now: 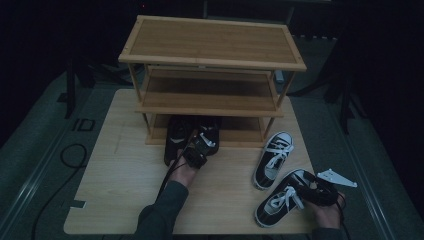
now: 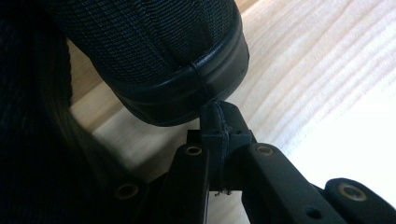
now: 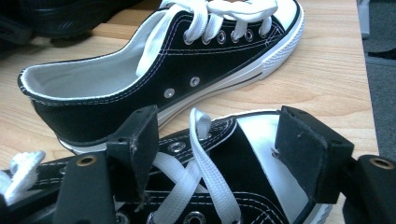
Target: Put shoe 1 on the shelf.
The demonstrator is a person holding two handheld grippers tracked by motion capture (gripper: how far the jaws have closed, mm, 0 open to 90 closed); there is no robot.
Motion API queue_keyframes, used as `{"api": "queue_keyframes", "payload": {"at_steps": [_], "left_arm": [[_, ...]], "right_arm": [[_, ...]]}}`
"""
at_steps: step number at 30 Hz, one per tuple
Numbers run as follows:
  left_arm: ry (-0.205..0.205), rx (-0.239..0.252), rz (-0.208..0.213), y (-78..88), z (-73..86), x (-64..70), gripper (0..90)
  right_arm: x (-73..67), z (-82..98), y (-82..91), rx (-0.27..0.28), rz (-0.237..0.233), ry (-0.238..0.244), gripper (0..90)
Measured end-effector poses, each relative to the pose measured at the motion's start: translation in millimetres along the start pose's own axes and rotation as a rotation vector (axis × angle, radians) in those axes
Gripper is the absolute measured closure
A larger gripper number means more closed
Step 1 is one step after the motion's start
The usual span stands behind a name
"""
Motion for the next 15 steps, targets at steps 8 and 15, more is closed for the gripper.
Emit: {"api": "queue_keyframes", "payload": {"at_steps": [8, 15], "left_arm": [[0.041, -0.003, -0.028, -11.7, -11.9, -5.5, 90.0], [0.047, -0.009, -0.047, -14.6, -15.3, -7.1, 90.0]], "right_arm": [[0.0, 0.0, 0.0, 0.0, 0.0, 0.0, 30.1], [0.0, 0.0, 0.0, 0.0, -0.001, 0.001, 30.1]]}}
Point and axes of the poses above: each handheld gripper's, and its own axes: y roughly backward along the jaws, z roughly out of its underside, x roughly to its right, the point moved 2 cm from there along -y, roughly forward along the jaws, and after that the axes turned 2 degrees about x, right-handed, at the moved point
